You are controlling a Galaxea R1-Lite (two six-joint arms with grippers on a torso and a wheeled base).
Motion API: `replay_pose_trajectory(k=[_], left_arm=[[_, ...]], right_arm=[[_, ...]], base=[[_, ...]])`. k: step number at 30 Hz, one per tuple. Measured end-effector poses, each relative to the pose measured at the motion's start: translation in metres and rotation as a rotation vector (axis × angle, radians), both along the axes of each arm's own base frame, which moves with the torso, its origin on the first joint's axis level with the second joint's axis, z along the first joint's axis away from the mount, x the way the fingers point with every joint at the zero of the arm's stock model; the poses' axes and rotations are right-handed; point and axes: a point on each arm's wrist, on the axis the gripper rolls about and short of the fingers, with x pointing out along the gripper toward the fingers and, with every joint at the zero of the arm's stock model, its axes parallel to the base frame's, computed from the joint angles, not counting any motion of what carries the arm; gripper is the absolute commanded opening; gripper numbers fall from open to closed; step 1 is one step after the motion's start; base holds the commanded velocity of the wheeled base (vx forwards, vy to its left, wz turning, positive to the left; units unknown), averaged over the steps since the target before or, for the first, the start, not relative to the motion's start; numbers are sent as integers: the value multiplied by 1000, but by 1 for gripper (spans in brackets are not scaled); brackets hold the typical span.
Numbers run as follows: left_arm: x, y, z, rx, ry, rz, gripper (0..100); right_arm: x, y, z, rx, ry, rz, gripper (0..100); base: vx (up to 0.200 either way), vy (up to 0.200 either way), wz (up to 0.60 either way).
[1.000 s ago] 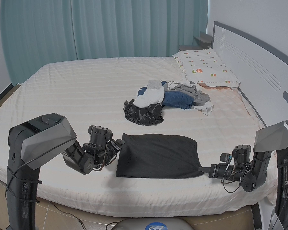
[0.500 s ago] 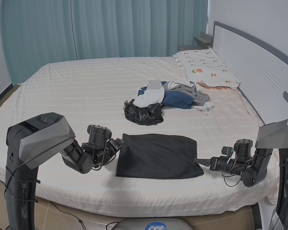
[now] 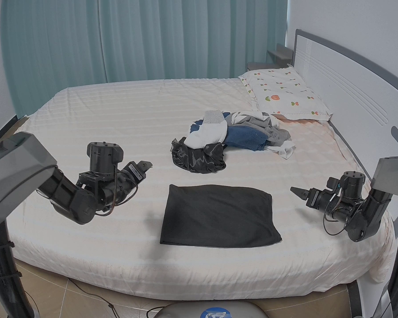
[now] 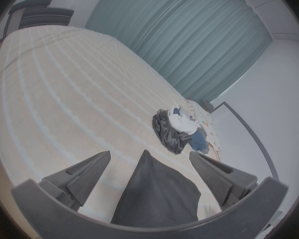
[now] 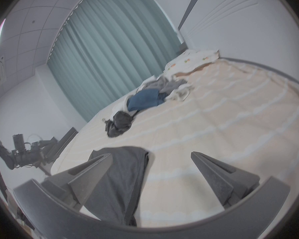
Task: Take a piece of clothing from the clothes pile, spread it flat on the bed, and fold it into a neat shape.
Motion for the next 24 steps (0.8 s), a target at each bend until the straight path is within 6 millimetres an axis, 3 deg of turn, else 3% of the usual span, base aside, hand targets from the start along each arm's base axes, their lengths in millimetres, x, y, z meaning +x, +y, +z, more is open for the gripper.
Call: replay_pose_trajectory(k=[7, 13, 15, 19, 24], left_arm=[[-37, 21, 48, 2, -94, 20, 100], [-91, 46, 89, 27, -195, 39, 100], [-102, 51, 95, 47, -217, 40, 100], [-141, 66, 109, 133, -288, 55, 100], [-184, 80, 113, 275, -337, 116, 100]], right_arm=[[-24, -19, 42, -9, -93, -84, 100], [-66, -25, 88, -14, -192, -112, 100], [-74, -25, 94, -16, -206, -115, 100], [-109, -26, 115, -34, -270, -118, 100], [-156, -25, 125, -77, -314, -115, 100]], base=[[0, 0, 0], [0, 0, 0], [0, 0, 0], [0, 0, 0], [0, 0, 0]])
